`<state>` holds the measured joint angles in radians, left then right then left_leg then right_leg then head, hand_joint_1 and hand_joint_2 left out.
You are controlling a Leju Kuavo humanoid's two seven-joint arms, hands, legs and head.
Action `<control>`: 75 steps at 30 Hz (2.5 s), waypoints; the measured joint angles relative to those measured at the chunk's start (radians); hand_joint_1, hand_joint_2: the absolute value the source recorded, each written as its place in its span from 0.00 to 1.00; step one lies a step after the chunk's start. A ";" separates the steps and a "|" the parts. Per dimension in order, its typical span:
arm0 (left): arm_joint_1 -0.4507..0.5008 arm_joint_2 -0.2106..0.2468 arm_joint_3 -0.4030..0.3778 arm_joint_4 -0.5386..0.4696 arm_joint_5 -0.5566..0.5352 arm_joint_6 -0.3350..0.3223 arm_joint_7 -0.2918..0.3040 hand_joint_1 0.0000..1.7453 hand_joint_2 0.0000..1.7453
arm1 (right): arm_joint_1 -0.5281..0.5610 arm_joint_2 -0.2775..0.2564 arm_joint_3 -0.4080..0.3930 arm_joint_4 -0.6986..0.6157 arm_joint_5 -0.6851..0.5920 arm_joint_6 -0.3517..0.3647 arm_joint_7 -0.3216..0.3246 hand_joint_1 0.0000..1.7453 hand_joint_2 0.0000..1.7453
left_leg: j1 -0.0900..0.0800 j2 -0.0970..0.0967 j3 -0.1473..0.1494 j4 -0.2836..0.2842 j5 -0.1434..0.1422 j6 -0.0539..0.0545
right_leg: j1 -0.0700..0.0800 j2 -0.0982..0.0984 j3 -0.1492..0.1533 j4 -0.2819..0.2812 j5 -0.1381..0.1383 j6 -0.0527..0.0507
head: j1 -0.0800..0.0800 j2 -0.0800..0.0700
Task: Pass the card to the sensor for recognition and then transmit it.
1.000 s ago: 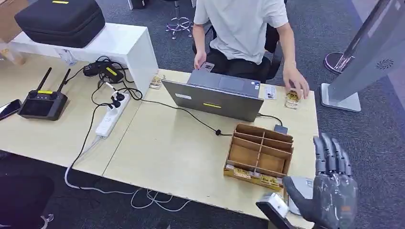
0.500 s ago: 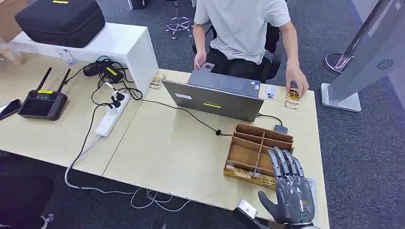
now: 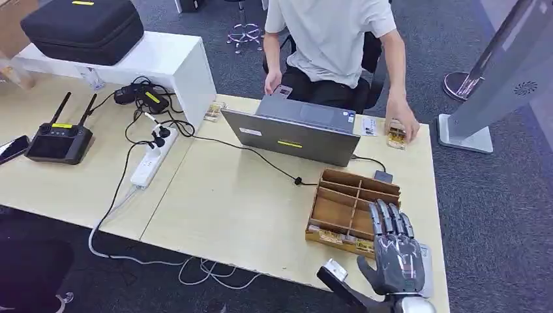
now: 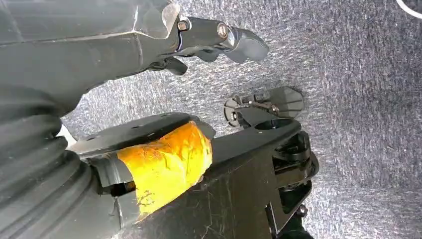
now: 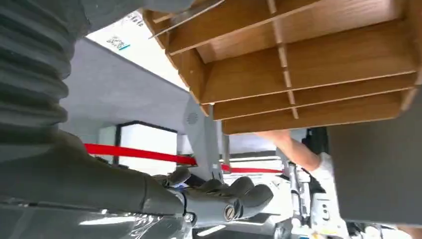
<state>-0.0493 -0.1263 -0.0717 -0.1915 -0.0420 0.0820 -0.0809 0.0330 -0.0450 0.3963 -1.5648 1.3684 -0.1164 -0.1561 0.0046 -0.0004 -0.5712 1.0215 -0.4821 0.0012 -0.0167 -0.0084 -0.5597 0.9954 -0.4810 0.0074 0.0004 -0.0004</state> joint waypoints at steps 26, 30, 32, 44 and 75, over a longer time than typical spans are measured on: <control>0.000 -0.004 0.023 0.000 -0.027 0.000 0.006 0.00 1.00 | -0.029 0.059 -0.125 0.135 0.075 -0.034 0.011 0.00 1.00 | 0.000 0.000 0.000 0.000 0.000 0.000 | 0.000 0.000 0.000 0.000 0.000 0.000 | 0.000 0.000; 0.000 -0.004 0.026 0.000 -0.027 0.000 0.006 0.00 1.00 | -0.028 0.060 -0.126 0.135 0.075 -0.034 0.010 0.00 1.00 | 0.000 0.000 0.000 0.000 0.000 0.000 | 0.000 0.000 0.000 0.000 0.000 0.000 | 0.000 0.000; 0.000 -0.004 0.026 0.000 -0.027 0.000 0.006 0.00 1.00 | -0.027 0.061 -0.126 0.135 0.075 -0.034 0.010 0.00 1.00 | 0.000 0.000 0.000 0.000 0.000 0.000 | 0.000 0.000 0.000 0.000 0.000 0.000 | 0.000 0.000; 0.000 -0.005 0.032 0.000 -0.034 0.002 0.008 0.00 1.00 | -0.004 0.068 -0.126 0.135 0.077 -0.034 -0.001 0.00 1.00 | 0.000 0.000 0.000 0.000 0.000 0.000 | 0.000 0.000 0.000 0.000 0.000 0.000 | 0.000 0.000; 0.000 -0.006 0.052 0.000 -0.067 0.001 0.018 0.00 1.00 | 0.015 0.101 -0.096 0.198 0.055 -0.033 -0.018 0.00 1.00 | 0.000 0.000 0.000 0.000 0.000 0.000 | 0.000 0.000 0.000 0.000 0.000 0.000 | 0.000 0.000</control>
<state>-0.0494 -0.1324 -0.0195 -0.1915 -0.1095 0.0828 -0.0629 0.0476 0.0557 0.2998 -1.3668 1.4233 -0.1495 -0.1740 0.0046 -0.0004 -0.5713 1.0216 -0.4821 0.0012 -0.0167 -0.0084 -0.5598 0.9954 -0.4810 0.0074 0.0004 -0.0004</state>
